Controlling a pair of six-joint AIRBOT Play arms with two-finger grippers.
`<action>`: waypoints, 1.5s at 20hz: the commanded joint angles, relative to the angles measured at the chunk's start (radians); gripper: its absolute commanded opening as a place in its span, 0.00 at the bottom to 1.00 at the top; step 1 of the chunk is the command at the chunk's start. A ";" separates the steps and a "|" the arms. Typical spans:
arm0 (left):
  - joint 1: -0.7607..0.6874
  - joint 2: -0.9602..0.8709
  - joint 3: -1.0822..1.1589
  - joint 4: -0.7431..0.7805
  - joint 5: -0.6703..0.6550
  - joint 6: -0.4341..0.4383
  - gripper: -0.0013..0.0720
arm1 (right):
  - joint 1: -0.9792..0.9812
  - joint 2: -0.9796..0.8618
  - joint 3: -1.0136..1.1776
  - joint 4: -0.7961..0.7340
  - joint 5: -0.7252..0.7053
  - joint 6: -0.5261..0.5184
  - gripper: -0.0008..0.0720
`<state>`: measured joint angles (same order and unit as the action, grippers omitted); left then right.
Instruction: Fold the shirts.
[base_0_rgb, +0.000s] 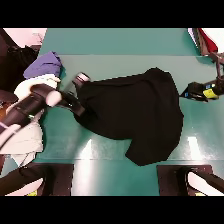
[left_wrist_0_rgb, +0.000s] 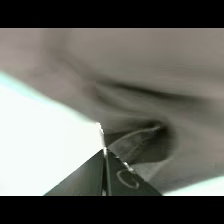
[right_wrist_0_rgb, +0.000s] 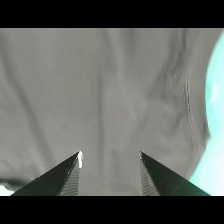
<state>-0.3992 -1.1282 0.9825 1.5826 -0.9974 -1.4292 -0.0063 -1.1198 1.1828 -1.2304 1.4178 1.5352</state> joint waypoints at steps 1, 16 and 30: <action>0.198 0.079 0.033 -0.015 -0.124 -0.059 0.05 | -0.075 0.073 -0.136 0.001 0.021 0.000 0.57; 0.408 0.084 -0.249 -0.423 -0.089 -0.056 0.05 | -0.459 0.131 -0.808 0.236 -0.040 -0.207 0.62; 0.408 0.086 0.254 -0.530 -0.077 -0.065 0.05 | -0.194 0.256 -0.174 0.243 -0.165 -0.102 0.04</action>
<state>0.0078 -1.0428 1.0119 1.0962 -1.0775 -1.4929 -0.2279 -0.9272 0.7933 -0.9890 1.3025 1.3891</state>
